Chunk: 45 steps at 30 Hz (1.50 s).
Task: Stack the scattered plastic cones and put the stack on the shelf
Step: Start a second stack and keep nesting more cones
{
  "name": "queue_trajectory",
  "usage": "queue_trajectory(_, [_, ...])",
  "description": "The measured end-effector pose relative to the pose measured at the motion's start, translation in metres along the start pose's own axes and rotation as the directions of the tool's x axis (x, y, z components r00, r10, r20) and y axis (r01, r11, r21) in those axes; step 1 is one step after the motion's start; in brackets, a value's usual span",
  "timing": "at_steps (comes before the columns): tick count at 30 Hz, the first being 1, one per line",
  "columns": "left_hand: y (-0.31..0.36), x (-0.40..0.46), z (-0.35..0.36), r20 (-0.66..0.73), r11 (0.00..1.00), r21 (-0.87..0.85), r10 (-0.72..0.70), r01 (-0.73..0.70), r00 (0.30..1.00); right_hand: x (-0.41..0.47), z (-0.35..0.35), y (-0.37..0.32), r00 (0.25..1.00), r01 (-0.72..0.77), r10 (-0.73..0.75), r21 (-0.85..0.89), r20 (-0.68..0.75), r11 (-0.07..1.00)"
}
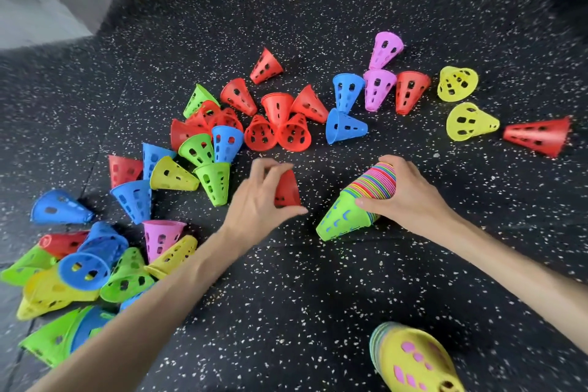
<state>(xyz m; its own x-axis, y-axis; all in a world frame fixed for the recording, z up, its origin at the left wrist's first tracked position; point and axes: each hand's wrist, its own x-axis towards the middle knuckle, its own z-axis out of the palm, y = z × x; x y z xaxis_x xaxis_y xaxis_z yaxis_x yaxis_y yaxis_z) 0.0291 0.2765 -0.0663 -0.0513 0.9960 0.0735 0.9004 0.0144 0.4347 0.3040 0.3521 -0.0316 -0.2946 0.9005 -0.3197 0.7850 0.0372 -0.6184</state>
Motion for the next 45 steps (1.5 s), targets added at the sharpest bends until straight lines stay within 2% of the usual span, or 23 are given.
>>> queue_trajectory(3, [0.014, -0.021, 0.014, 0.028, 1.0, -0.021, -0.009, 0.01, 1.0, -0.001, -0.001, -0.002, 1.0, -0.013, 0.013, -0.015, 0.011, 1.0])
queue_trajectory(7, [0.019, -0.04, 0.016, 0.036, 0.973, -0.177, -0.141, 0.145, 0.989, -0.001, -0.001, -0.006, 0.999, -0.036, 0.036, -0.023, 0.014, 0.999])
queue_trajectory(16, [0.057, -0.046, 0.034, 0.112, 0.93, -0.324, -0.148, 0.177, 0.983, -0.006, 0.005, -0.014, 0.996, -0.088, 0.087, -0.043, -0.02, 0.995])
queue_trajectory(23, [0.071, -0.041, 0.04, 0.117, 0.93, -0.304, -0.178, 0.206, 0.977, -0.014, 0.005, -0.016, 1.0, -0.025, 0.025, -0.039, 0.012, 0.999])
queue_trajectory(29, [0.071, -0.034, 0.044, 0.116, 0.93, -0.297, -0.188, 0.215, 0.975, -0.013, 0.011, -0.012, 0.993, 0.005, 0.0, -0.04, 0.114, 0.999])
queue_trajectory(34, [0.071, -0.033, 0.045, 0.122, 0.906, -0.354, -0.202, 0.232, 0.972, -0.01, 0.014, -0.006, 0.995, 0.054, -0.051, -0.039, 0.084, 0.998])
queue_trajectory(39, [0.076, -0.02, 0.043, 0.145, 0.87, -0.451, -0.147, 0.198, 0.978, -0.003, -0.002, 0.001, 0.99, 0.105, -0.107, 0.03, 0.094, 0.994])
queue_trajectory(45, [0.101, 0.008, 0.05, 0.232, 0.899, -0.433, 0.037, 0.069, 0.972, 0.016, -0.036, 0.034, 0.963, 0.103, -0.118, 0.075, 0.241, 0.992])
